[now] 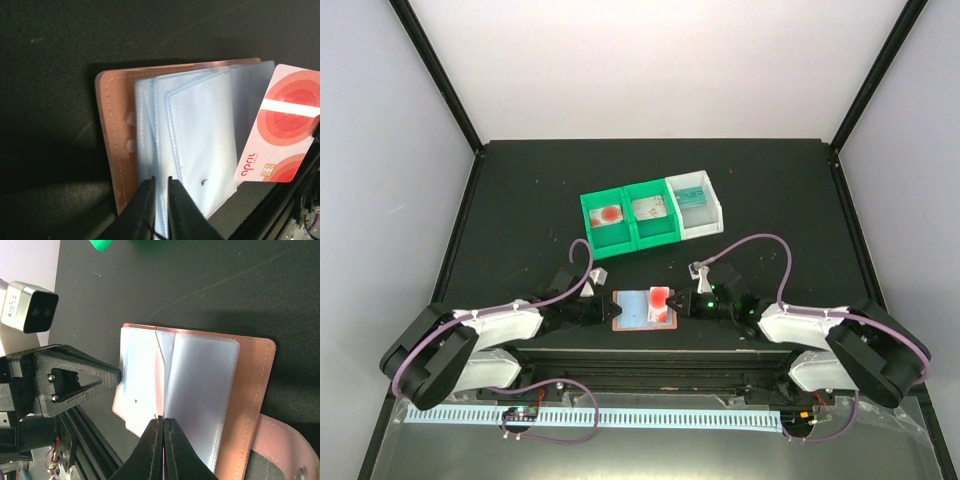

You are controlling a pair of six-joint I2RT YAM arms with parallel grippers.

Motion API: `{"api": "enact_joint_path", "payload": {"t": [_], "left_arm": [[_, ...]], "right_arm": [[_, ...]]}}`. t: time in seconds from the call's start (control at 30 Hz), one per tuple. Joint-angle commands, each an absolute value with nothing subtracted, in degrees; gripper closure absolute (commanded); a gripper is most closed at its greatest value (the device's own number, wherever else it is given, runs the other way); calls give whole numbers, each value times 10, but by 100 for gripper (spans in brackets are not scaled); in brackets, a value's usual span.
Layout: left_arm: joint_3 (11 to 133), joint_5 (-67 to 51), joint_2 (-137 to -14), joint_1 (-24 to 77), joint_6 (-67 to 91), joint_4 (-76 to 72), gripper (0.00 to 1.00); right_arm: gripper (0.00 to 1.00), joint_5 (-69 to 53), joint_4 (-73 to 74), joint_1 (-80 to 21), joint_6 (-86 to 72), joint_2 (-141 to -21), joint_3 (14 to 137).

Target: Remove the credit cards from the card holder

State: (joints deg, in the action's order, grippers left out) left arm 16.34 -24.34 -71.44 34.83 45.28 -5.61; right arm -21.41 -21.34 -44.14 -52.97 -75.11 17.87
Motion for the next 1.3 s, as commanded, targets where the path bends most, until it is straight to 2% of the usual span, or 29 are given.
{"api": "enact_joint_path", "payload": {"t": [0.0,0.23,0.4,0.53,0.73,0.9,1.27], "left_arm": [[163,-239,-687,348,462,-37,86],[187,-241,-597,347,461,13,48],[194,-254,-521,349,479,22,33],[182,-288,-474,349,517,-19,27],[150,-337,-437,351,586,-129,26],[138,-354,-428,356,611,-196,34],[134,-357,-435,360,616,-218,51]], "right_arm": [[99,-191,-175,-438,-516,-721,185],[99,-210,-188,-438,-535,-685,181],[99,-225,-214,-439,-563,-647,173],[99,-240,-275,-438,-606,-620,158],[99,-251,-366,-441,-677,-601,151],[99,-255,-421,-447,-710,-615,158],[99,-267,-494,-459,-743,-656,158]]}}
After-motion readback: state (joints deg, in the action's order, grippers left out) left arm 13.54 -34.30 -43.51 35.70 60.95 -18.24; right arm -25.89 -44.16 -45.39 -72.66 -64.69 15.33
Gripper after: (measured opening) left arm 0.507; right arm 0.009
